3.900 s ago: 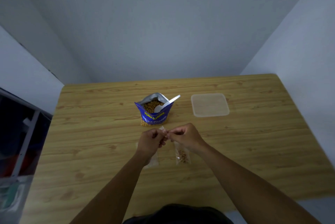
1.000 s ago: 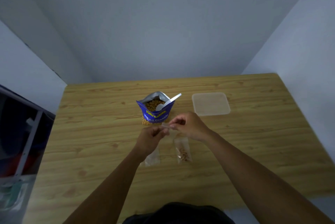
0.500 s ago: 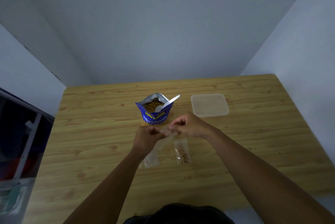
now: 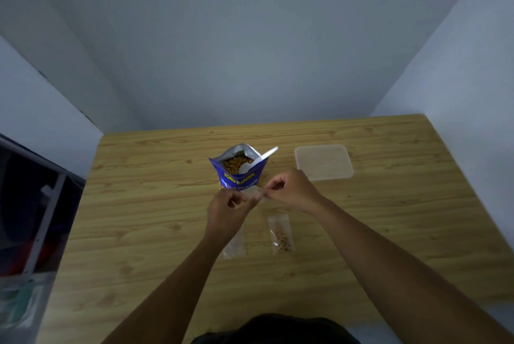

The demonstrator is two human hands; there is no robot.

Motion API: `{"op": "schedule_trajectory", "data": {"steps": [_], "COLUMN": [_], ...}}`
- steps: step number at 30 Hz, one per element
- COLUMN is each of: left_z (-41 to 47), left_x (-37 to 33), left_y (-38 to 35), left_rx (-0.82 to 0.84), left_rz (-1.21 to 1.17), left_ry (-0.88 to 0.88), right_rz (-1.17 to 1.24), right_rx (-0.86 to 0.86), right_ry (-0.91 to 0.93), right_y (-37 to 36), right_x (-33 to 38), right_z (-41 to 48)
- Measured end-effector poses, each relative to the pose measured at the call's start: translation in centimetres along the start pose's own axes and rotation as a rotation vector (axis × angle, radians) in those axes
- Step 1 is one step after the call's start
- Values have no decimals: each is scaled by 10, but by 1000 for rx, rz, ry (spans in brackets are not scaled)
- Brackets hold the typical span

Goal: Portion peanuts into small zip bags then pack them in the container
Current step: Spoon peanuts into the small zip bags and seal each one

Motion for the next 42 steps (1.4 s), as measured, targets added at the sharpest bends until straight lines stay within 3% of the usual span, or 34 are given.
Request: {"op": "schedule_trajectory", "data": {"steps": [8,16,23,29,33,35,39,42], "left_z": [3,5,1,5,10,14,30,42], "left_x": [-9,-26,-25,-28,-29,-29,-16,-12], "left_y": [-4,-1,9,17,24,31,47,60], "left_rx": [39,-41,-86,-260,-222,-222,-216,-239], "left_rz": [33,213,334,333,279,215,141,93], "left_ry": [-104,-268,-422,-483,-506,-471,-380,-389], "right_rz": [181,92,251,312,356,324,302,234], "right_rx": [63,-209,-77,-21,-3,-65,-386,-455], "right_ry": [-65,-64,-132,-122,-165,-240,-347,-239], "right_y": [-14,-5,-7,-11,-11,-7,11,17], "right_x": [3,6,18,28,26,20,4,12], "right_z": [-2,0,6,10,12,14,20,27]}}
Point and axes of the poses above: each hand's wrist, its own z-axis towards the middle knuckle, its own y-axis out of the back of the hand, x = y × z, the point moved 6 cm from there along z, towards the middle knuckle, and after that the axes turned 1 degree about z, right-handed, at the moved point
